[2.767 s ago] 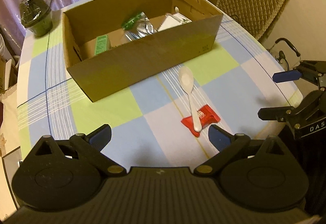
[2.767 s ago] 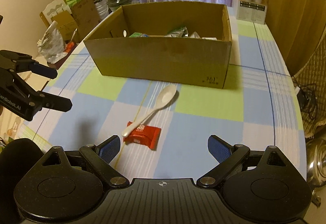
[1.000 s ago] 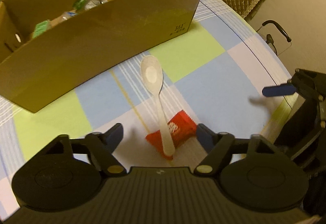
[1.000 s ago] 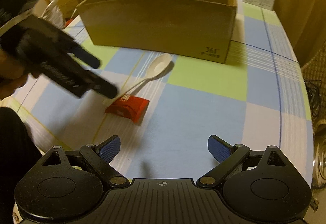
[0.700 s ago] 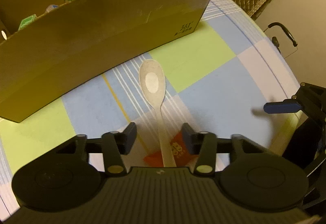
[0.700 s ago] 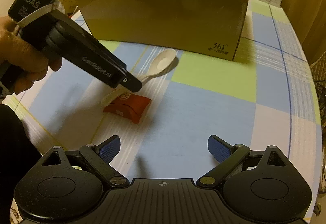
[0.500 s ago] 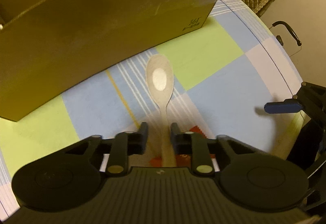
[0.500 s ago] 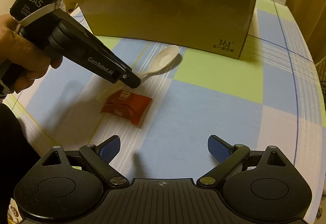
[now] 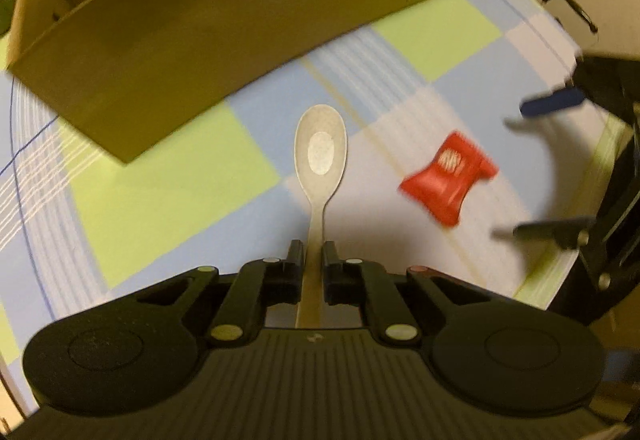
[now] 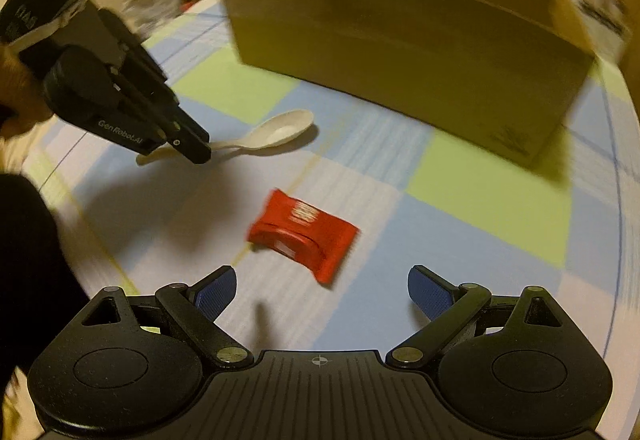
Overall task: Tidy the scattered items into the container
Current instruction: 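Lower the left tool onto the white spoon handle and close it, then grasp the red snack packet with the right tool while the left tool holds the spoon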
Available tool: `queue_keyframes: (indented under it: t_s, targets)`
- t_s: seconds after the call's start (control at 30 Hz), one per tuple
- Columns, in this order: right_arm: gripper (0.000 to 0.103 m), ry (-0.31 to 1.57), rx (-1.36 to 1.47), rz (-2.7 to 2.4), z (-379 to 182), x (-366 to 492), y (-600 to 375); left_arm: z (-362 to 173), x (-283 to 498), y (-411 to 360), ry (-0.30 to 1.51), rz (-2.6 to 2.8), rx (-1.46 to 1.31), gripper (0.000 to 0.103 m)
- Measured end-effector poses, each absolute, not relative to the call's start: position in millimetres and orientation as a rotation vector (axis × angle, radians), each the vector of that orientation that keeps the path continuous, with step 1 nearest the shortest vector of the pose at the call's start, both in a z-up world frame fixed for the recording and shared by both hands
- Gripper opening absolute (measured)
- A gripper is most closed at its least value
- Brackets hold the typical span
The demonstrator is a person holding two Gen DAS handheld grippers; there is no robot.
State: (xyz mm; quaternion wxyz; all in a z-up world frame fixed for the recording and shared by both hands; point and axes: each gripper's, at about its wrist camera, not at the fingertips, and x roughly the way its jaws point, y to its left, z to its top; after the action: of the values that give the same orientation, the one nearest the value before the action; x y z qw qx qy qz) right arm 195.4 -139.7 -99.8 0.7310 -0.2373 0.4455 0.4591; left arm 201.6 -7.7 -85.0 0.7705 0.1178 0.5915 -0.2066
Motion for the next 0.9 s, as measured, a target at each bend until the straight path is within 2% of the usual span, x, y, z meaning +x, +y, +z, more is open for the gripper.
queue_keyframes:
  t_s: [0.1, 0.2, 0.27, 0.4, 0.43, 0.5, 0.67, 0.73, 0.8, 0.9]
  targets:
    - [0.098, 0.934, -0.647, 1.069, -104, 192, -126, -86, 198, -1, 1.283, -0.432, 0.251, 0.009]
    - [0.097, 0.915, -0.738, 1.117, -108, 194, -115, -87, 197, 1, 1.275, -0.431, 0.224, 0.026]
    - [0.097, 0.906, -0.791, 1.158, -111, 194, -109, -86, 198, 0, 1.265, -0.432, 0.220, 0.028]
    - [0.097, 0.892, -0.863, 1.227, -116, 195, -98, -86, 204, -4, 1.234, -0.440, 0.215, 0.040]
    - [0.092, 0.897, -0.858, 1.234, -117, 196, -96, -86, 205, -4, 1.228, -0.443, 0.210, 0.042]
    - [0.074, 0.913, -0.853, 1.234, -119, 200, -92, -87, 209, -6, 1.215, -0.449, 0.207, 0.043]
    - [0.074, 0.922, -0.826, 1.215, -124, 206, -92, -89, 218, -17, 1.194, -0.484, 0.228, 0.046]
    - [0.062, 0.937, -0.818, 1.208, -125, 208, -92, -91, 220, -22, 1.190, -0.492, 0.239, 0.047]
    - [0.057, 0.952, -0.797, 1.189, -126, 210, -96, -93, 223, -25, 1.186, -0.494, 0.241, 0.047]
    - [0.043, 0.984, -0.746, 1.164, -127, 217, -103, -95, 227, -30, 1.184, -0.496, 0.244, 0.047]
